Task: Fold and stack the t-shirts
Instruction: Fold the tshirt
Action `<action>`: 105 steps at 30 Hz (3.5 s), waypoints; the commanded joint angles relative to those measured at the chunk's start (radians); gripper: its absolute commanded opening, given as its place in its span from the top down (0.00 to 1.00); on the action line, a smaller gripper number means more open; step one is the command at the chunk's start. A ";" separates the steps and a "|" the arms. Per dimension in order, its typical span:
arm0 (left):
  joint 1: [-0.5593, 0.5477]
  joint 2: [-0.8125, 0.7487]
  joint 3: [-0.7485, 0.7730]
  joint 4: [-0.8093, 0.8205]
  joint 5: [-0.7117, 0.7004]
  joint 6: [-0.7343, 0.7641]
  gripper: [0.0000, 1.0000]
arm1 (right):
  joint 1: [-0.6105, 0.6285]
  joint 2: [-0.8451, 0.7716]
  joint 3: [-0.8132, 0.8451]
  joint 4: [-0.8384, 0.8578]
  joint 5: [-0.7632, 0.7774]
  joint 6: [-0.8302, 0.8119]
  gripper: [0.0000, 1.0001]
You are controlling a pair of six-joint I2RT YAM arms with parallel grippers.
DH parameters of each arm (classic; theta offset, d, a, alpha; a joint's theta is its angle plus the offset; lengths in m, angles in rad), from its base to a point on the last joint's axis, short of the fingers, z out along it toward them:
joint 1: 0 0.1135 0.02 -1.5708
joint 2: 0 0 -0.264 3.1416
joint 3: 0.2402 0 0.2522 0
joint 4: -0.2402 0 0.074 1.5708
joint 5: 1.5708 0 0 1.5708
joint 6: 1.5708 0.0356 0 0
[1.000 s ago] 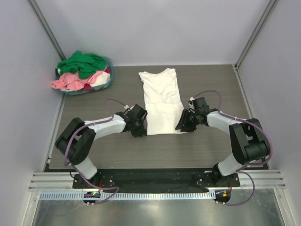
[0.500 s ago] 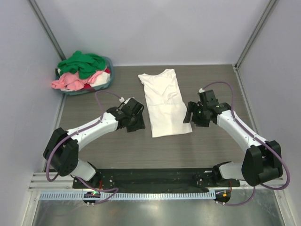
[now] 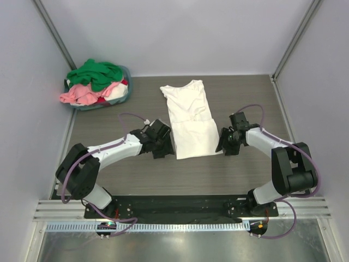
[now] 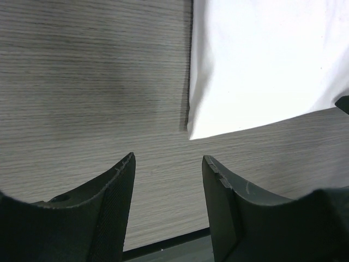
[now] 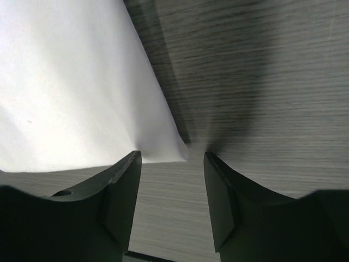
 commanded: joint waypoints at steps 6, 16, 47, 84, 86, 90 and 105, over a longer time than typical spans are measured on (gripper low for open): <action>-0.004 -0.001 -0.070 0.121 0.020 -0.046 0.46 | -0.011 0.044 -0.043 0.125 -0.029 -0.004 0.56; -0.009 0.022 -0.134 0.283 0.060 -0.100 0.45 | -0.011 0.043 -0.069 0.139 -0.068 0.002 0.69; -0.053 0.007 -0.202 0.311 0.033 -0.161 1.00 | -0.011 -0.061 -0.149 0.061 -0.170 0.065 0.99; 0.049 -0.417 0.074 -0.276 0.020 -0.166 0.98 | -0.001 -0.213 0.519 -0.493 -0.101 0.017 0.99; 0.095 -0.362 0.096 -0.278 0.063 -0.138 0.98 | -0.001 -0.141 0.565 -0.482 -0.102 0.007 0.99; 0.157 -0.267 0.168 -0.269 0.131 -0.097 0.98 | -0.001 -0.023 0.644 -0.472 -0.102 -0.012 0.99; 0.456 0.250 0.523 -0.226 0.382 0.093 0.96 | -0.009 0.474 1.092 -0.453 -0.050 -0.030 0.99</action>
